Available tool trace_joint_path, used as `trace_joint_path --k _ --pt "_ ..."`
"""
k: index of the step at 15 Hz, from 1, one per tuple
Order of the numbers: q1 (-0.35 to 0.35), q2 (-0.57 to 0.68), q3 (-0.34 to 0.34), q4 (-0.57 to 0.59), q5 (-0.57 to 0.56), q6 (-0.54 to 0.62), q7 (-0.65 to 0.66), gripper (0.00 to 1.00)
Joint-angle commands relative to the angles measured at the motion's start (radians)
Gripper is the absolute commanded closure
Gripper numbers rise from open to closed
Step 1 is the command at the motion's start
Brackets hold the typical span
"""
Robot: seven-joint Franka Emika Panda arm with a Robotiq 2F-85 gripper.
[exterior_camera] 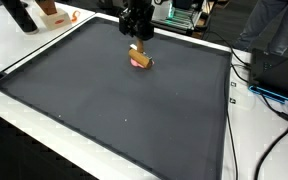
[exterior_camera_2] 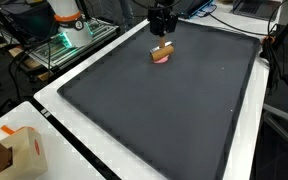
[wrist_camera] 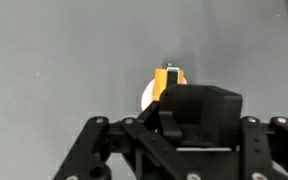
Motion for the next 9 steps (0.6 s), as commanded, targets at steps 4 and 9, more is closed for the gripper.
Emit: trace_joint_path --k 4,9 --pt "0.002 -0.017 -0.002 0.013 -0.134 -0.157 0.106 0.77" --pt "-0.004 -0.041 -0.005 0.021 -0.141 -0.178 0.121 0.77"
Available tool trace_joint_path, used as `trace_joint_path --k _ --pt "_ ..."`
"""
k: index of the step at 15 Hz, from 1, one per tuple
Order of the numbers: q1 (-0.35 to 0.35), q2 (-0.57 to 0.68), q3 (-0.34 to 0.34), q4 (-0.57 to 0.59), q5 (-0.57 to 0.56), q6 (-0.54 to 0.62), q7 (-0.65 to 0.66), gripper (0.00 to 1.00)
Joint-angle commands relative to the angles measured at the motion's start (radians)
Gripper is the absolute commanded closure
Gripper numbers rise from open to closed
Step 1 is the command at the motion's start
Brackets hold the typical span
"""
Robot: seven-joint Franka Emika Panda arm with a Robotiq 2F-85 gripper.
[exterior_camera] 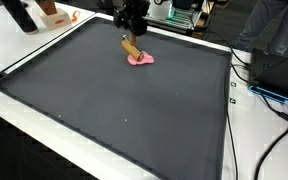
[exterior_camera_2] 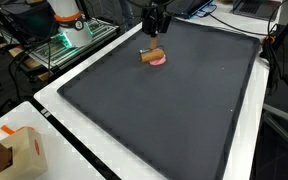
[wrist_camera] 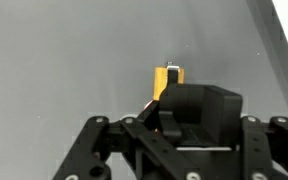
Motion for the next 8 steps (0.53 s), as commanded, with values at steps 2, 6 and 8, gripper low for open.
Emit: trace_joint_path --k 2,6,8 --pt "-0.007 -0.061 -0.006 0.007 -0.030 -0.039 0.028 0.77" --pt "-0.013 -0.124 -0.012 0.021 0.002 -0.056 0.018 0.77" --pt "-0.017 -0.154 -0.020 0.035 0.030 -0.076 0.017 0.77"
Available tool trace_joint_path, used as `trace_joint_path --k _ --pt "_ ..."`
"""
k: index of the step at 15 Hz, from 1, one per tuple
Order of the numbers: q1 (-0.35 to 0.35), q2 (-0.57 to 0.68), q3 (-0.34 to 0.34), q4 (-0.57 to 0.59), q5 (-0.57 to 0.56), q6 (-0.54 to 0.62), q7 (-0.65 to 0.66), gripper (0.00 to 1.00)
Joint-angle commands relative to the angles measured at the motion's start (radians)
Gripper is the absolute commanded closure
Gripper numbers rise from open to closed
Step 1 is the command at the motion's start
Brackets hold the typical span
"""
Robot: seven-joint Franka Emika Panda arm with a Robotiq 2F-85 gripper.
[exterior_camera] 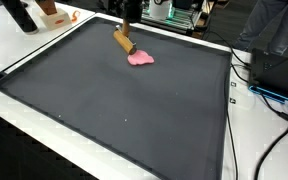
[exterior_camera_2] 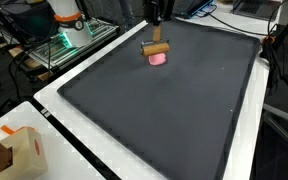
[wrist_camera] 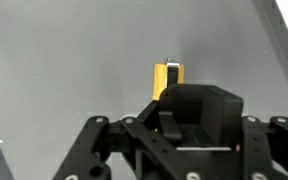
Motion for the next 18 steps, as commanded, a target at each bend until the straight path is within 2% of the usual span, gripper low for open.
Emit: trace_joint_path --k 1,9,10,16,17,18 --pt "-0.010 -0.077 -0.012 0.012 0.050 -0.054 0.011 0.77" --pt "-0.028 -0.114 -0.064 0.073 0.286 -0.169 0.007 0.77" --pt "-0.023 -0.096 -0.055 0.065 0.234 -0.138 0.006 0.52" --pt "-0.025 -0.097 -0.062 0.072 0.263 -0.145 0.006 0.52" --pt "-0.025 -0.097 -0.062 0.072 0.263 -0.145 0.006 0.77" --pt "-0.031 -0.063 -0.069 0.104 0.281 -0.162 0.010 0.77"
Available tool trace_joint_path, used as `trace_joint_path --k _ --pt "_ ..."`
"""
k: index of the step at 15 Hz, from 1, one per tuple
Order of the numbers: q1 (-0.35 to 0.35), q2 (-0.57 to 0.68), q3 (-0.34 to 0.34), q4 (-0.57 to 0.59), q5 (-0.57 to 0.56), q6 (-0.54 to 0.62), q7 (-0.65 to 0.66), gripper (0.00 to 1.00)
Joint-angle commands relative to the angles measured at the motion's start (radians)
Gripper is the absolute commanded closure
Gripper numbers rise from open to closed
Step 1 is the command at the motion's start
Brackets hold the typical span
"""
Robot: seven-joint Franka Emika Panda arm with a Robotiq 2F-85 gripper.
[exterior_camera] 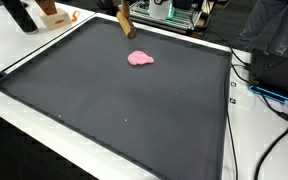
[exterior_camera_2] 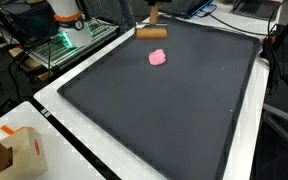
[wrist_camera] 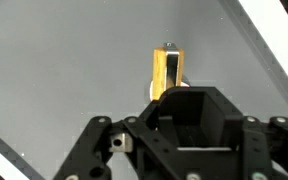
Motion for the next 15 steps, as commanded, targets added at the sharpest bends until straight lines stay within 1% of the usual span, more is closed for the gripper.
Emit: trace_joint_path --k 1,4,8,11,12,15 --pt "-0.012 0.058 -0.015 0.059 0.042 -0.040 -0.011 0.77" --pt "-0.043 0.133 -0.044 0.141 0.130 -0.087 -0.033 0.77" --pt "-0.109 0.251 -0.074 0.280 0.263 -0.200 -0.097 0.77" --pt "-0.167 0.341 -0.082 0.378 0.344 -0.291 -0.157 0.77" --pt "-0.189 0.370 -0.082 0.407 0.369 -0.321 -0.196 0.77" --pt "-0.245 0.459 -0.080 0.494 0.420 -0.418 -0.250 0.77"
